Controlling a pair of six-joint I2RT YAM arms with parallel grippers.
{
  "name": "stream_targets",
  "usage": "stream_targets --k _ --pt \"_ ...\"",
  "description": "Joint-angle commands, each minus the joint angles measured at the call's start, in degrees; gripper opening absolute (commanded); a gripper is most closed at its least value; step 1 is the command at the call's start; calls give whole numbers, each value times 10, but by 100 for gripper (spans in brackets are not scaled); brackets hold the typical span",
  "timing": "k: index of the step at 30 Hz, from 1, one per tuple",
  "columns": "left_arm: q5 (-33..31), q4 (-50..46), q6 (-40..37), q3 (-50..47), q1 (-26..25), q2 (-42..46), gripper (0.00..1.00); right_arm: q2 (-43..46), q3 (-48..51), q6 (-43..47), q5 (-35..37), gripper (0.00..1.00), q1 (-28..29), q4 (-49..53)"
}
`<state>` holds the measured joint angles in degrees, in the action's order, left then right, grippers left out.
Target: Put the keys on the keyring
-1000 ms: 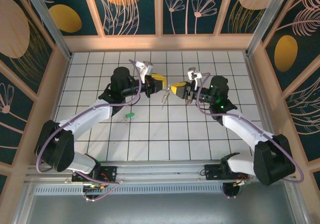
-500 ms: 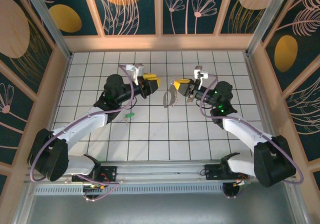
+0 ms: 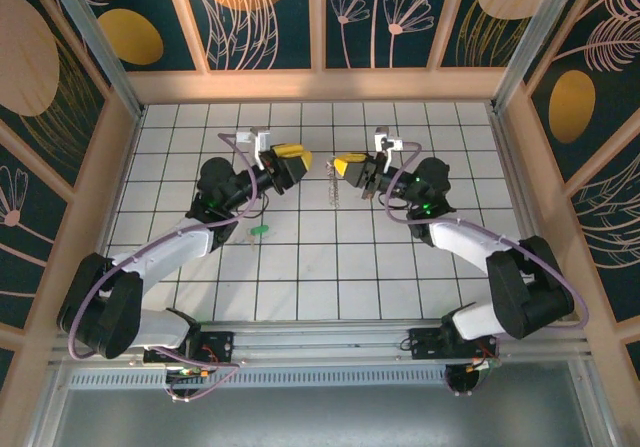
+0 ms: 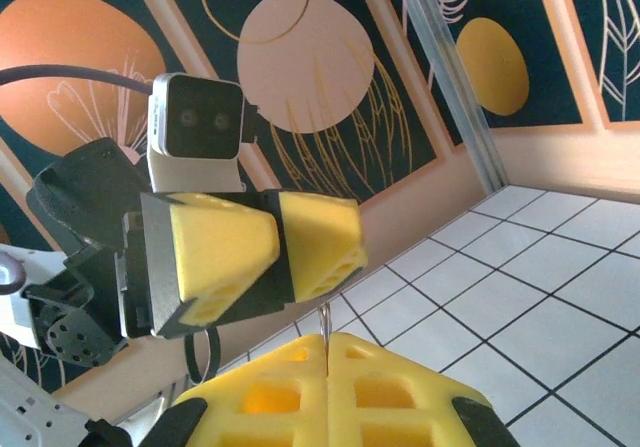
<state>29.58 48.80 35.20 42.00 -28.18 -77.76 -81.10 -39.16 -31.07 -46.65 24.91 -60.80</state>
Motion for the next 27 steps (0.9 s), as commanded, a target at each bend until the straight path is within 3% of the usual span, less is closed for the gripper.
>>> stream_targets --k 1,11,27 --pt "30 84 48 -12 9 -7 47 -9 -27 -34 -27 0 4 -76" --pt "101 170 110 -17 11 -28 45 -27 -43 -54 -34 0 21 -92" --pt "146 208 137 -21 11 -49 44 -42 -60 -63 -32 0 30 -101"
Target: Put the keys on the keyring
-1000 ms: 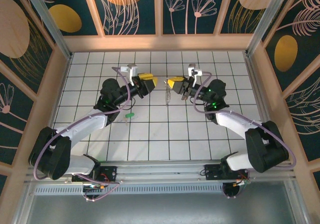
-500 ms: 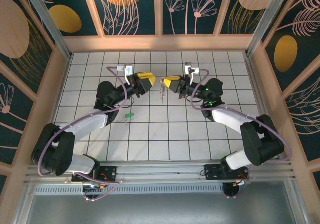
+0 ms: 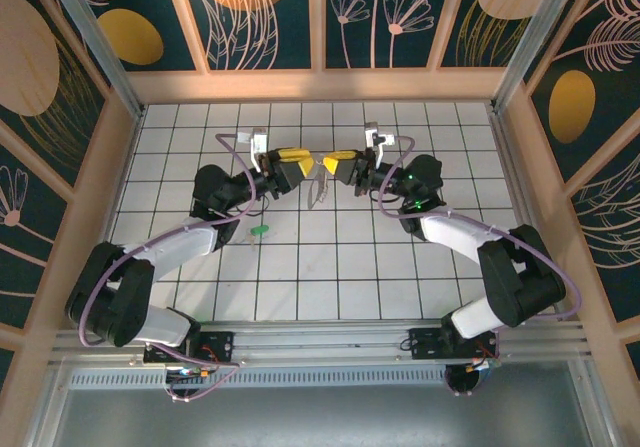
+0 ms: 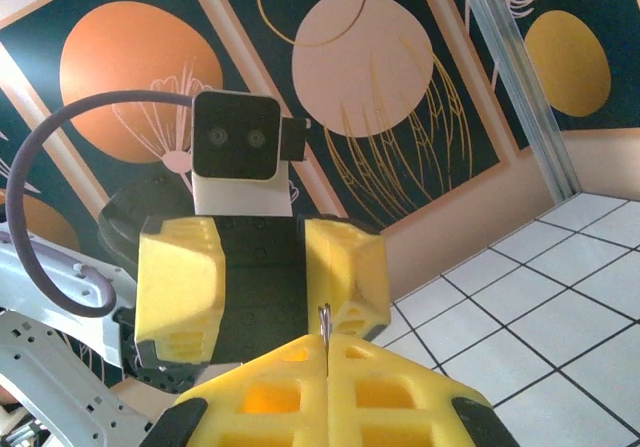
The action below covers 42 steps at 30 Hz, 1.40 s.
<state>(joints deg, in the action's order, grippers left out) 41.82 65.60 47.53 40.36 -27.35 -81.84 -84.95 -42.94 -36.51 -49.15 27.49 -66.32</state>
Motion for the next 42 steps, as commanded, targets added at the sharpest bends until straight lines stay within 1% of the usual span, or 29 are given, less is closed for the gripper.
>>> stream_targets --k 1,12,17,22,33,42 --pt "24 41 13 -5 3 -9 44 -5 -25 -11 -8 0 5 -47" --pt "35 57 25 5 3 -24 43 -16 -34 -9 -10 0 15 -44" --pt "35 67 30 6 3 -25 41 -20 -36 -6 -7 0 17 -41" --pt "40 75 34 6 3 -26 37 -21 -36 -5 -5 0 18 -36" --pt "46 85 43 11 3 -33 24 -25 -38 0 -4 0 18 -28" --pt "47 93 49 12 2 -34 19 -30 -41 -2 -7 0 18 -27"
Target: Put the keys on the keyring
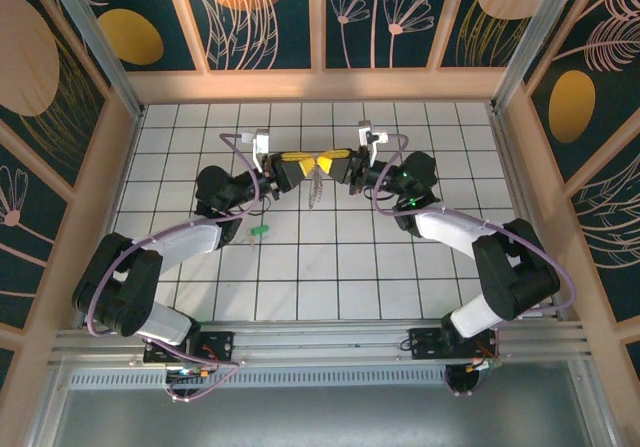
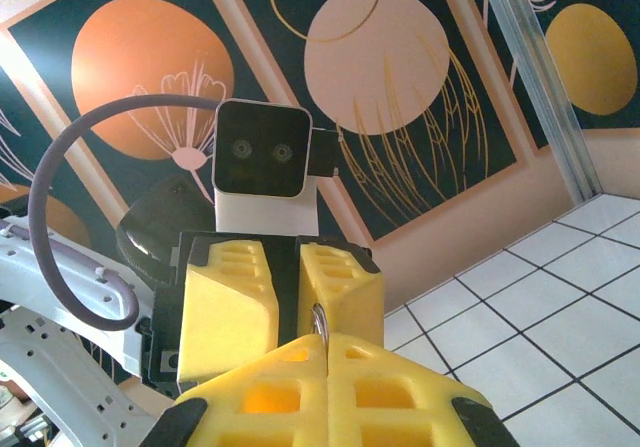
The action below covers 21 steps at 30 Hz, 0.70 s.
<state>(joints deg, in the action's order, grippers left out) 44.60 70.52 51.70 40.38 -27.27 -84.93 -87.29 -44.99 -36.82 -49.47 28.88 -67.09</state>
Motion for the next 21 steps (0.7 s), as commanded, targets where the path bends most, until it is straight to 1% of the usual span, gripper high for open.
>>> stream_targets --k 1,11,14,20,21 --pt "20 44 7 13 1 -4 18 -8 -21 1 -4 0 4 -18" --pt "21 40 5 16 1 -10 6 -7 -21 6 -10 0 6 -8" --pt "21 38 4 16 1 -12 1 -5 -19 9 -12 0 6 -3" --pt "22 35 -2 20 1 -19 0 4 -17 24 -8 0 4 25" --pt "24 35 -2 20 1 -19 0 7 -17 25 -5 7 3 32"
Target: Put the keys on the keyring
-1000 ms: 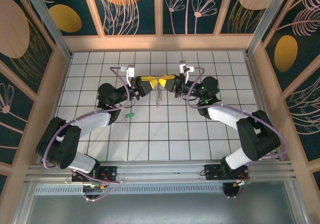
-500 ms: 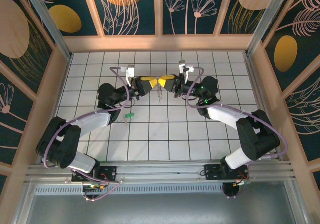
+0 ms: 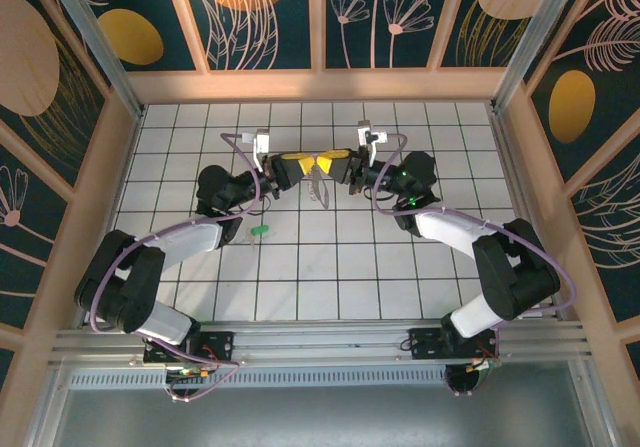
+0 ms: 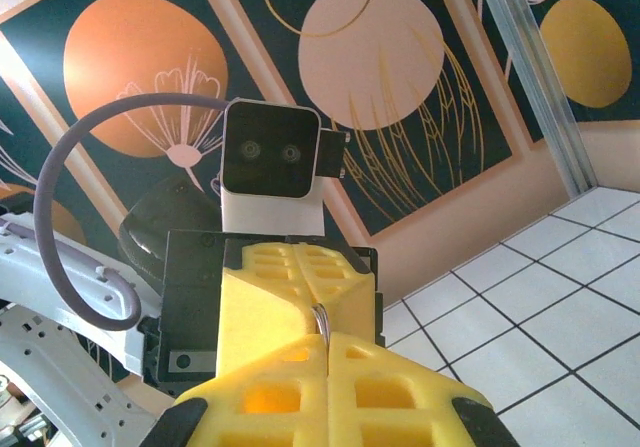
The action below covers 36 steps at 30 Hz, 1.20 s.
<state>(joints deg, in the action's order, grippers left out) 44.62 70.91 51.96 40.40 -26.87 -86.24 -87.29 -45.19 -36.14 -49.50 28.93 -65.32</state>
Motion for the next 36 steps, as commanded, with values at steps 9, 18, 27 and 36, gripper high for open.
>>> stream_targets --k 9,18,27,36 --pt "39 -67 -83 39 -3 8 0 87 35 37 12 50 -43 75" --pt "73 -205 -189 79 -3 12 0 186 80 115 37 54 -52 232" --pt "124 -371 -305 140 -3 5 0 198 88 155 -13 61 -56 288" --pt "180 -460 -351 186 -3 -8 0 174 68 173 -68 61 -65 296"
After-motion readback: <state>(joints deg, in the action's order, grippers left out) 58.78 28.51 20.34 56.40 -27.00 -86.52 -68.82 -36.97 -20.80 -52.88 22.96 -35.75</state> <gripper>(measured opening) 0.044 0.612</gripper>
